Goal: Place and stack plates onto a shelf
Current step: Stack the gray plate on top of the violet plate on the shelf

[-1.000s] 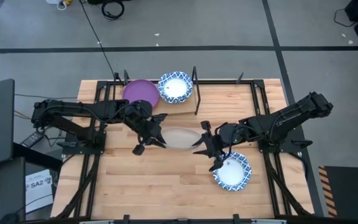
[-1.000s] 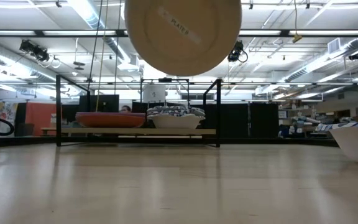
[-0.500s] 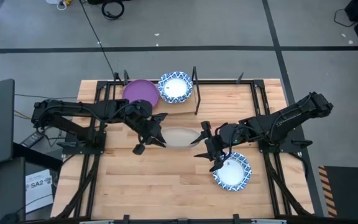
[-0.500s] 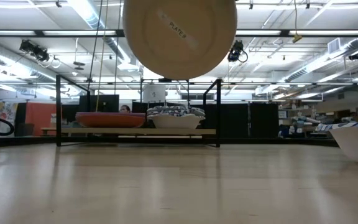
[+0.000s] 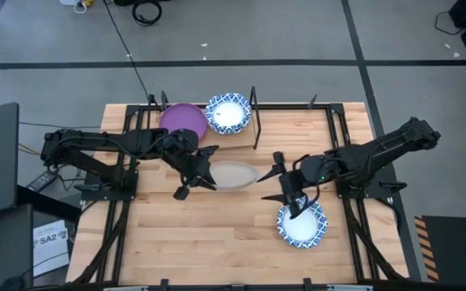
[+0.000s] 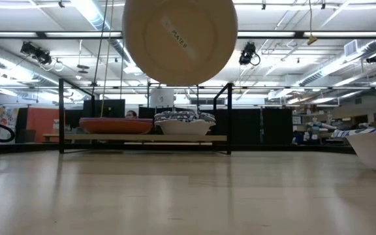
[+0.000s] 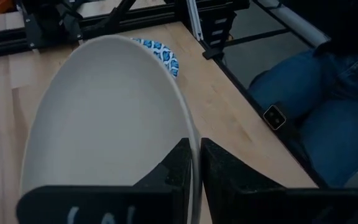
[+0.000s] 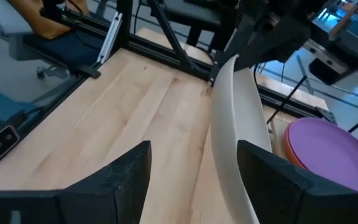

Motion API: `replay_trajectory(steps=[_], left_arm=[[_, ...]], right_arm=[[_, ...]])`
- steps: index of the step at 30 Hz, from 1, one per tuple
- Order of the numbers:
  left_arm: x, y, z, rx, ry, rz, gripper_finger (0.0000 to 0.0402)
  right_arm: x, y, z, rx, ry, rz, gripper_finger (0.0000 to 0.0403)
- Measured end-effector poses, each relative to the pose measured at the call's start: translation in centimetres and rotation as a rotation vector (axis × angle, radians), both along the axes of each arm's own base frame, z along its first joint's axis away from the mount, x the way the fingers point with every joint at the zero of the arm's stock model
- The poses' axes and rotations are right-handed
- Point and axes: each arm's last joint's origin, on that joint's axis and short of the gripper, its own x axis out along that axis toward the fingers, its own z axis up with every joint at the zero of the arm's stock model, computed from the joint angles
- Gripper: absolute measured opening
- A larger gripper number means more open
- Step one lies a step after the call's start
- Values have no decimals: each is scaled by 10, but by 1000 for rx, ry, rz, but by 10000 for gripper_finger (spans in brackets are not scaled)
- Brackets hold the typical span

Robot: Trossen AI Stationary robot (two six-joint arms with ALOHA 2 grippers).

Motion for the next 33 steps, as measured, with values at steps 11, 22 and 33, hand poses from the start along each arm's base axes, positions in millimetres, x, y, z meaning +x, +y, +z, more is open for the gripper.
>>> replay_trajectory(steps=[11,22,33], left_arm=[[0,0,0,-11,5,4,40],[1,1,0,14,-1,41,20],[6,12,10,94,-86,189,18]], right_arm=[[-55,-19,17,122,112,-79,242],[-93,-33,9,262,307,-224,244],[-89,-32,-19,243,372,-246,244]])
